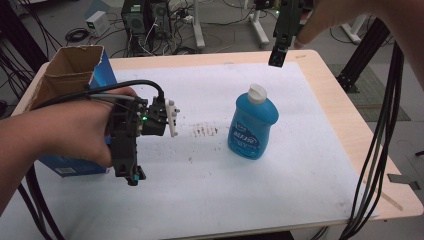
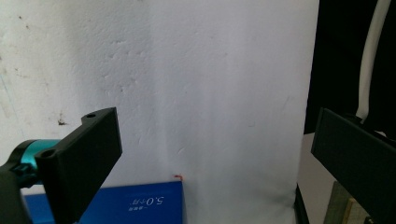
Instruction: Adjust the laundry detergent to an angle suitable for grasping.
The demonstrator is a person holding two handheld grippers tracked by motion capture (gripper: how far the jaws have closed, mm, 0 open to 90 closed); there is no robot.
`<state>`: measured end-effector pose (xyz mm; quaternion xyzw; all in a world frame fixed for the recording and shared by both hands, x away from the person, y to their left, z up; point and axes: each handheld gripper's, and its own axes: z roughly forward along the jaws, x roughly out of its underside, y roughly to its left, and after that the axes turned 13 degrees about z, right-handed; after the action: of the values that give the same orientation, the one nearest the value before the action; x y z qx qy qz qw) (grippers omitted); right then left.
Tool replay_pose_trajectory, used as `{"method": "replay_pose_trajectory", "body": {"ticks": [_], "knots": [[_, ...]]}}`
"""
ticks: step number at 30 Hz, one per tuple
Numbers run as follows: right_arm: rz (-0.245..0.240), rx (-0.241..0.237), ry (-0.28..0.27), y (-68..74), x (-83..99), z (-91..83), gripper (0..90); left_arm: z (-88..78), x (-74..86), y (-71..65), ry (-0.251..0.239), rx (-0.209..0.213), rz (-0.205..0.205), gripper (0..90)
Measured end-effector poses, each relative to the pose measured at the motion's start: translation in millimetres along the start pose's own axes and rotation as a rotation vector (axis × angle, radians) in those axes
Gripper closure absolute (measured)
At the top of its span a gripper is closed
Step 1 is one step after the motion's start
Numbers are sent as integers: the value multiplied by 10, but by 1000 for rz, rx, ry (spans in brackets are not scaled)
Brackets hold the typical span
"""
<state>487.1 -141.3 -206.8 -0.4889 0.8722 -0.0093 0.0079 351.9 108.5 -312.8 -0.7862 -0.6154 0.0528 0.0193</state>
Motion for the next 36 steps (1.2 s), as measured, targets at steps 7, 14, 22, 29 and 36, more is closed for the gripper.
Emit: {"method": "replay_pose_trajectory", "body": {"ticks": [7,14,22,29,36], "knots": [[7,6,3,-12,28,-9,16,10,-7,6,4,2,-3,17],[5,7,3,9,28,-11,16,8,-7,-8,11,-2,-10,17],[-2,11,3,41,43,-25,16,-4,-11,-29,9,-5,-15,17],[9,12,-13,25,59,-54,16,0,-9,-33,10,-6,-15,17],[15,8,-17,23,50,-47,16,-13,0,-35,6,-12,-10,17]]}}
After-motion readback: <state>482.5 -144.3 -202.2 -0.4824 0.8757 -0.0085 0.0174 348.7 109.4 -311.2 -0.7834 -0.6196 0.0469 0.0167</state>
